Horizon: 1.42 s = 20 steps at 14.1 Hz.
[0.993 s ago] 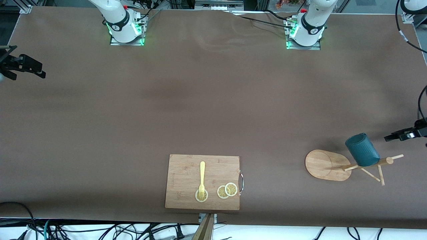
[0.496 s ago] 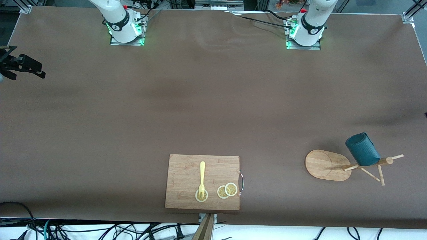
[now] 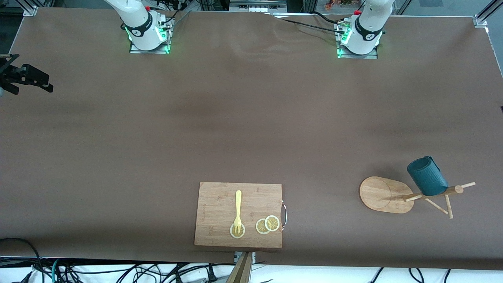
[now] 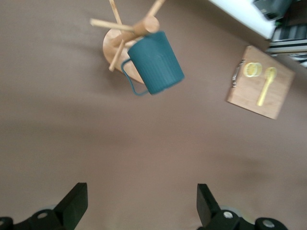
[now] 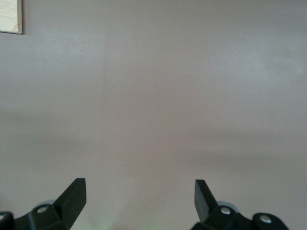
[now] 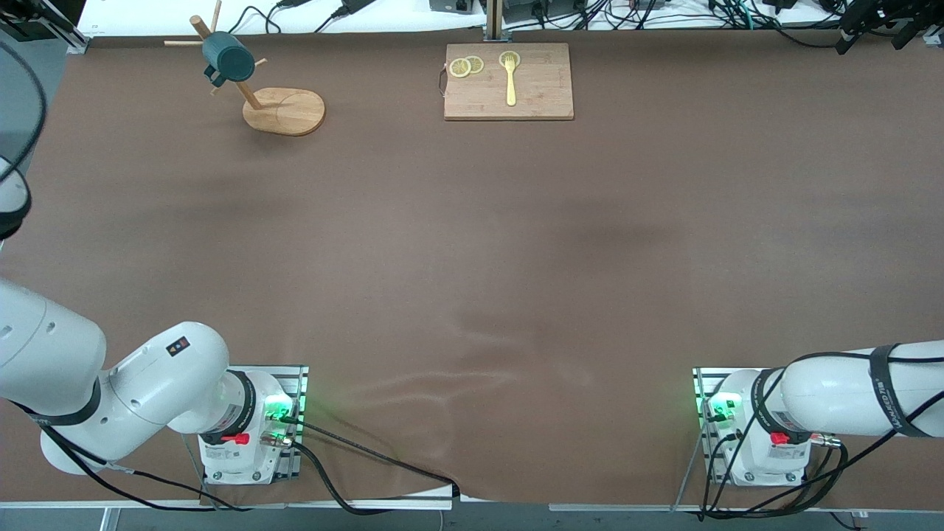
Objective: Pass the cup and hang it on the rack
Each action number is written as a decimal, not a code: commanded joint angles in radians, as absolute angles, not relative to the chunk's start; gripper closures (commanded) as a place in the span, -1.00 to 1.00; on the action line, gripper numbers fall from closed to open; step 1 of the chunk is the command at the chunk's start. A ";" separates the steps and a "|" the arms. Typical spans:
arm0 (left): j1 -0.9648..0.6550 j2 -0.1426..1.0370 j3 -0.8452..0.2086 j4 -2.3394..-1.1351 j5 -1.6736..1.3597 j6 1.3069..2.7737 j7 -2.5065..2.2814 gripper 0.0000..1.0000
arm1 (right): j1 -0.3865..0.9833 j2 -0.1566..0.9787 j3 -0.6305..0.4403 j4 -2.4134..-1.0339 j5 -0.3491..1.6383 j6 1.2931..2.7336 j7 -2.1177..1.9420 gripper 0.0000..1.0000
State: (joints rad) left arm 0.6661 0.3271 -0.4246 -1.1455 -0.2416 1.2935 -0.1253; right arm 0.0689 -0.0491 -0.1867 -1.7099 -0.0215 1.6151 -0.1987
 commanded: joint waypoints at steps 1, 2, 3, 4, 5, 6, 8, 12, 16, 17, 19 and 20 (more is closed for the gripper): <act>0.568 0.267 -0.408 -1.226 -0.189 1.304 -0.292 -1.00 | 0.072 -0.043 -0.190 -1.687 -0.032 1.594 -0.202 -1.00; 0.527 0.267 -0.410 -1.233 -0.148 1.313 -0.307 -1.00 | 0.072 -0.043 -0.190 -1.687 -0.032 1.594 -0.202 -1.00; 0.475 0.267 -0.410 -1.232 -0.085 1.318 -0.307 -1.00 | 0.072 -0.043 -0.190 -1.687 -0.032 1.594 -0.202 -1.00; 0.433 0.265 -0.410 -1.233 -0.039 1.318 -0.308 -1.00 | 0.072 -0.043 -0.190 -1.687 -0.032 1.594 -0.202 -1.00; 0.405 0.265 -0.410 -1.235 -0.023 1.318 -0.308 -1.00 | 0.072 -0.043 -0.190 -1.687 -0.032 1.594 -0.202 -1.00; 0.387 0.264 -0.410 -1.239 -0.023 1.319 -0.310 -1.00 | 0.072 -0.043 -0.190 -1.687 -0.032 1.594 -0.202 -1.00; 0.350 0.209 -0.403 -1.331 -0.026 1.394 -0.308 -1.00 | 0.071 -0.043 -0.190 -1.687 -0.032 1.594 -0.202 -1.00; -0.012 0.019 -0.093 -1.650 -0.026 1.554 -0.290 -1.00 | 0.071 -0.043 -0.190 -1.687 -0.034 1.594 -0.202 -1.00; -0.109 -0.005 0.020 -1.678 -0.026 1.520 -0.230 -1.00 | 0.071 -0.043 -0.190 -1.687 -0.032 1.594 -0.202 -1.00; -0.139 -0.008 0.061 -1.701 -0.026 1.528 -0.229 -1.00 | 0.071 -0.043 -0.190 -1.687 -0.032 1.594 -0.202 -1.00; -0.152 -0.003 0.074 -1.694 -0.026 1.542 -0.229 -1.00 | 0.071 -0.043 -0.192 -1.687 -0.032 1.589 -0.202 -1.00; -0.152 0.006 0.074 -1.683 -0.029 1.554 -0.229 -1.00 | 0.071 -0.043 -0.192 -1.687 -0.032 1.586 -0.202 -1.00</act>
State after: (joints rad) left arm -0.1213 0.0160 0.0550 -1.6701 -0.0493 1.5219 -0.2460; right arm 0.0686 -0.0483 -0.1874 -1.7082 -0.0218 1.6110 -0.1987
